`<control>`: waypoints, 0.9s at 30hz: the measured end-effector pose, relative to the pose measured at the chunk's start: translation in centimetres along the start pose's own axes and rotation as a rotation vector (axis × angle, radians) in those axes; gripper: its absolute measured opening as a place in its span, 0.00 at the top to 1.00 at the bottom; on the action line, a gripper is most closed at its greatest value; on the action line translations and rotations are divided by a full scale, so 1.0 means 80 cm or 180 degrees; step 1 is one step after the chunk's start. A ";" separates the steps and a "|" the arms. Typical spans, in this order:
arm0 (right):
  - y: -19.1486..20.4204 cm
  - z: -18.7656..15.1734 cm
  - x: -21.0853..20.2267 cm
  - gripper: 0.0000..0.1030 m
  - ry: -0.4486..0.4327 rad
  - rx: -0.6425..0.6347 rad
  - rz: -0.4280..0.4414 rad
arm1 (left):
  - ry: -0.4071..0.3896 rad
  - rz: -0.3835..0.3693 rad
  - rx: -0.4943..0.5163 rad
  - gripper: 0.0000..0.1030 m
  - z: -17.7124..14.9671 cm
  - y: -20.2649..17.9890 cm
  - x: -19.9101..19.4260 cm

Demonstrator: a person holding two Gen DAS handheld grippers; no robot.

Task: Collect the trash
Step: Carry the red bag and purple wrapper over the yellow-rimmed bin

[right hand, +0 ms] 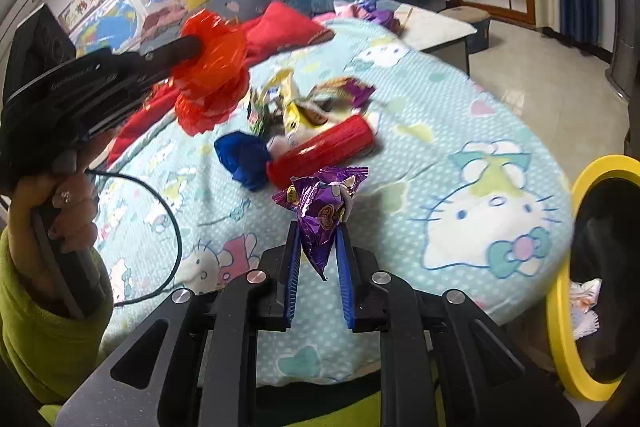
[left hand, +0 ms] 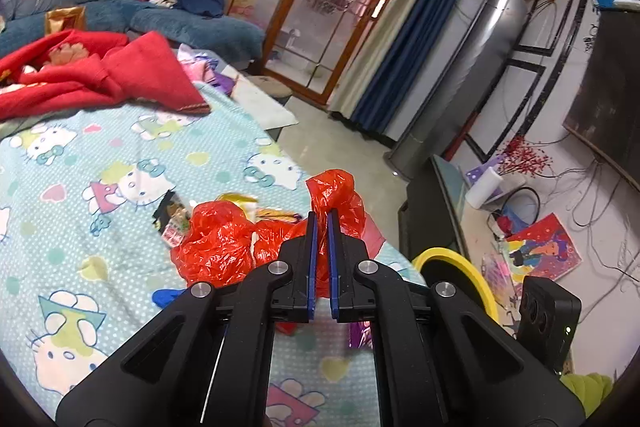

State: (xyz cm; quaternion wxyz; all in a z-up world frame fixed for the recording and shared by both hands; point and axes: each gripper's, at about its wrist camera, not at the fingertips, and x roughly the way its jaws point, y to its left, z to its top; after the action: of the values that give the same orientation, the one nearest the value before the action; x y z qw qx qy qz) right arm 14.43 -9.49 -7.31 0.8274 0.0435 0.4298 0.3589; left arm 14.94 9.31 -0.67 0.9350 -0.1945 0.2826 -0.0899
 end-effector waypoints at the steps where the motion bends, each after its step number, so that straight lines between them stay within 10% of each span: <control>1: -0.002 0.002 -0.005 0.84 -0.0042 0.0002 -0.0017 | -0.0008 -0.0043 0.0005 0.99 0.001 -0.003 -0.002; 27: -0.057 0.028 -0.099 0.84 -0.0865 0.0161 -0.0522 | 0.0138 -0.0441 0.0434 0.99 -0.022 -0.092 0.013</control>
State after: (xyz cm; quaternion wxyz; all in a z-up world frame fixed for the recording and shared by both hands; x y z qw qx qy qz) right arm 15.65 -17.31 -2.28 0.9031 0.0772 0.3248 0.2700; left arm 14.37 1.79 0.51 0.9313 -0.1475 0.2819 -0.1776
